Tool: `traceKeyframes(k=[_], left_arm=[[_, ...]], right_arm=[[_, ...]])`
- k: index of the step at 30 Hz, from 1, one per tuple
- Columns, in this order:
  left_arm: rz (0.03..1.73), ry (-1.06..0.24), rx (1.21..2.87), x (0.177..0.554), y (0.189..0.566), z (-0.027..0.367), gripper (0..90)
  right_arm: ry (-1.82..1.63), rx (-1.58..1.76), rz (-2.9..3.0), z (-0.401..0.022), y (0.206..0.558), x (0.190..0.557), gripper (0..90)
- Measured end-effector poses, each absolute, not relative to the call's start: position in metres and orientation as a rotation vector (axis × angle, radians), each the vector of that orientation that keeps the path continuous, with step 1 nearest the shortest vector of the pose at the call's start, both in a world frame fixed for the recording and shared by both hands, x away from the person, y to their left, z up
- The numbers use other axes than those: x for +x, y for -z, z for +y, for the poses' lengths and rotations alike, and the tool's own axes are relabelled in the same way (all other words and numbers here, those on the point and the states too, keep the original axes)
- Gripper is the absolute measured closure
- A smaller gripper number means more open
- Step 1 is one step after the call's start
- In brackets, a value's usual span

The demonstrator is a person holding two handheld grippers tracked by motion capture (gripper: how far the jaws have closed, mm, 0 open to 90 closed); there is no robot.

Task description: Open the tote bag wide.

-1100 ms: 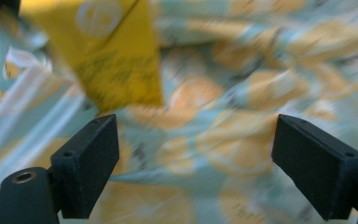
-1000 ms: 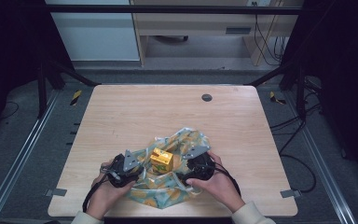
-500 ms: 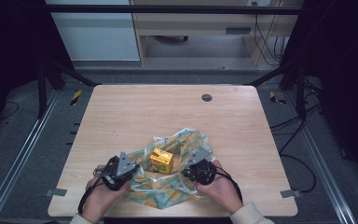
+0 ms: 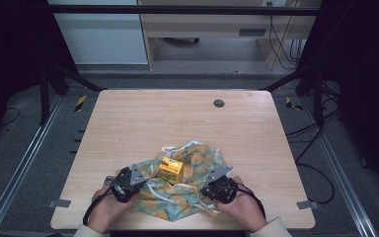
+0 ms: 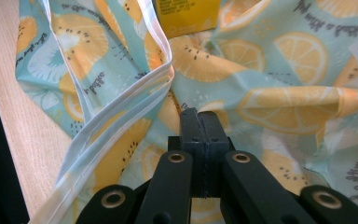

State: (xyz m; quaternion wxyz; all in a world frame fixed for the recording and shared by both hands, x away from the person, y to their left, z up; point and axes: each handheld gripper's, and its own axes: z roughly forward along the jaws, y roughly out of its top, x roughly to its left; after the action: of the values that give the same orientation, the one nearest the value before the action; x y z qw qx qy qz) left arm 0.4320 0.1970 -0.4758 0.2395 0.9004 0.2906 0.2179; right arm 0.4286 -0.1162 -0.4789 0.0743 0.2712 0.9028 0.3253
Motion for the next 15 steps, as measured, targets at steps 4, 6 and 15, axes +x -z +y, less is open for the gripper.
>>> traceKeyframes(k=[4,6,15], left_arm=[[0.812,-0.6,2.455,0.4337,0.4778,0.1983,89.1],[0.812,-0.602,2.468,0.4349,0.477,0.2001,89.1],[0.834,-0.607,2.463,0.4359,0.4788,0.2023,89.0]], right_arm=[[-0.951,0.801,2.732,-0.1114,0.4822,0.4263,90.0],[-0.947,0.794,2.735,-0.1111,0.4822,0.4263,90.0],[-0.966,0.778,2.737,-0.1097,0.482,0.4239,90.0]])
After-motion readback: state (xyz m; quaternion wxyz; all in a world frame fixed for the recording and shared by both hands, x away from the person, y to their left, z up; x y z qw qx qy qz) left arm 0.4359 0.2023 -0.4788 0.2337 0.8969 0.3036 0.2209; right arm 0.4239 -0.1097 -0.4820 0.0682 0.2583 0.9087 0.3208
